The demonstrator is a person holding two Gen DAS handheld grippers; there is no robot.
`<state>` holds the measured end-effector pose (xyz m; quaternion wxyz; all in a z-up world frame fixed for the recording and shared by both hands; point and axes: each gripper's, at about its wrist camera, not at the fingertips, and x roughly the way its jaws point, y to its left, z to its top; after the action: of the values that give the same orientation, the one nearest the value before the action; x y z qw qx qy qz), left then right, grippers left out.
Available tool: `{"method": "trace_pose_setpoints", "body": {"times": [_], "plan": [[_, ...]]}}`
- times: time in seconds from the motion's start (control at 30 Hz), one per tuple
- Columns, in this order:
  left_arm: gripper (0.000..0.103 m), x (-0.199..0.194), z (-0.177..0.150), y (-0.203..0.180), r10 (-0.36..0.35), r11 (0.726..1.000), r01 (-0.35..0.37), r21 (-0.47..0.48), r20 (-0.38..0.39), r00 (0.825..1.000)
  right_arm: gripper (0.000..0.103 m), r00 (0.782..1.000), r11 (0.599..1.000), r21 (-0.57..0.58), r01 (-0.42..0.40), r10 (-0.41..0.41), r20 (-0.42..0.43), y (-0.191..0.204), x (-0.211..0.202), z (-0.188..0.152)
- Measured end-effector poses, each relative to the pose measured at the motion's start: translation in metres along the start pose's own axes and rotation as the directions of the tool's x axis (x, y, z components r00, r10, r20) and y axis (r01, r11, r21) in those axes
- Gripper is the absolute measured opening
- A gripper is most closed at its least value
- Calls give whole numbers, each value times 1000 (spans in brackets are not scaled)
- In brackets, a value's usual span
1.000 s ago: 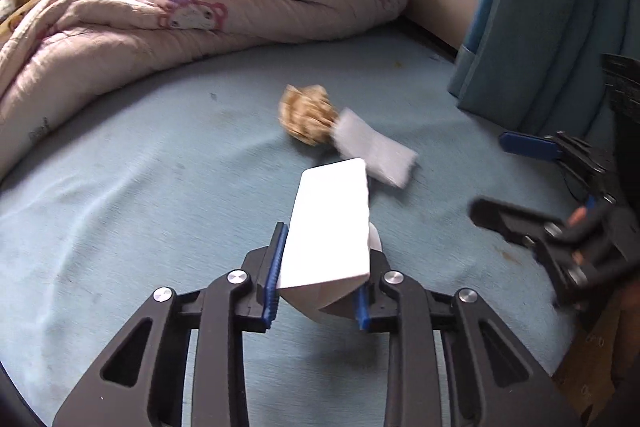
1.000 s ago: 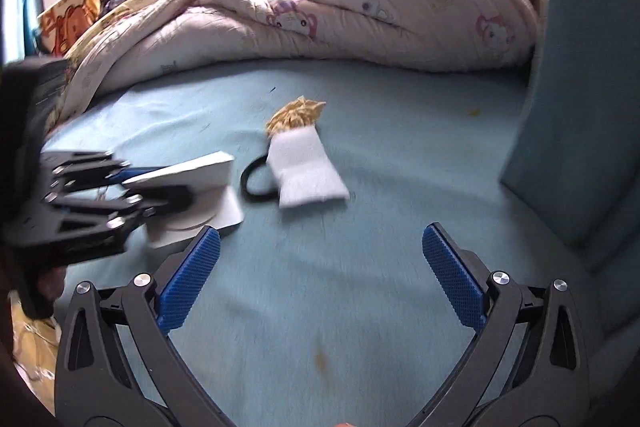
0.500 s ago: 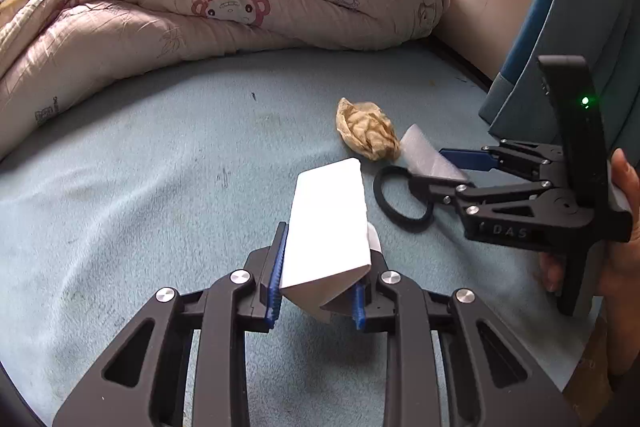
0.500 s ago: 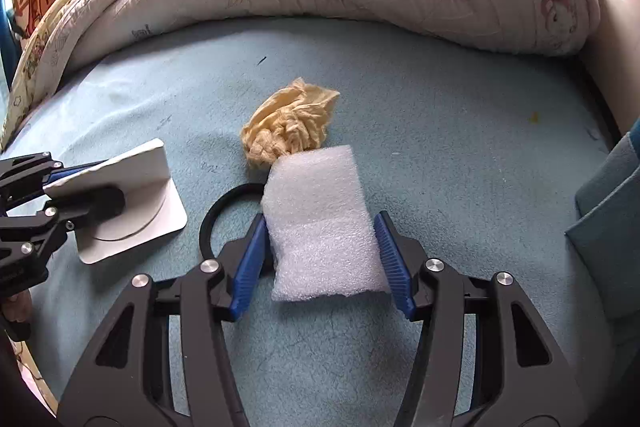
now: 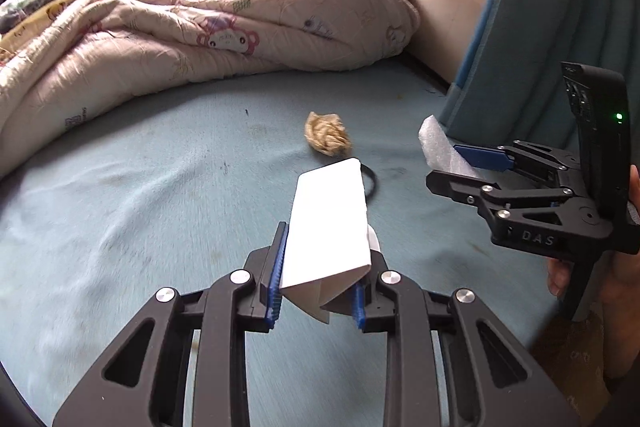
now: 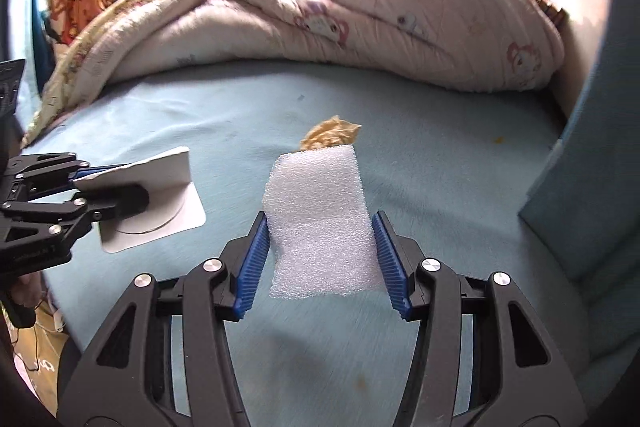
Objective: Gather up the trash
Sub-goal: 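Lower both held items into the white wastebasket and open both tools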
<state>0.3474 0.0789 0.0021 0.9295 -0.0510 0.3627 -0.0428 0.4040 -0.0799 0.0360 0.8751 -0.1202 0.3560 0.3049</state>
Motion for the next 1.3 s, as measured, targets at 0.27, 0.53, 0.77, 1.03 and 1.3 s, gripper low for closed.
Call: {"method": "trace_pose_setpoints", "body": {"times": [0.27, 0.53, 0.77, 1.03, 1.3], "plan": [[25, -63, -60, -38, -15, 999, 15, 28, -4, 1000, 49, 998, 1000, -5, -21, 21, 54, 38, -87, -55], [25, -107, -144, -66, -38, 998, 40, 45, -39, 999, 49, 999, 1000, 3, -24, 24, 42, 77, -143, -138], [25, -123, -210, -87, -22, 998, 26, 65, -59, 998, 49, 999, 999, 27, -39, 39, 12, 100, -161, -211], [25, -98, -289, -98, 4, 992, 9, 129, -97, 995, 49, 994, 996, 76, -48, 55, -99, 113, -132, -297], [25, -43, -333, -87, 6, 993, 14, 116, -172, 985, 49, 980, 996, 75, -44, 58, -190, 118, -90, -341]]}}
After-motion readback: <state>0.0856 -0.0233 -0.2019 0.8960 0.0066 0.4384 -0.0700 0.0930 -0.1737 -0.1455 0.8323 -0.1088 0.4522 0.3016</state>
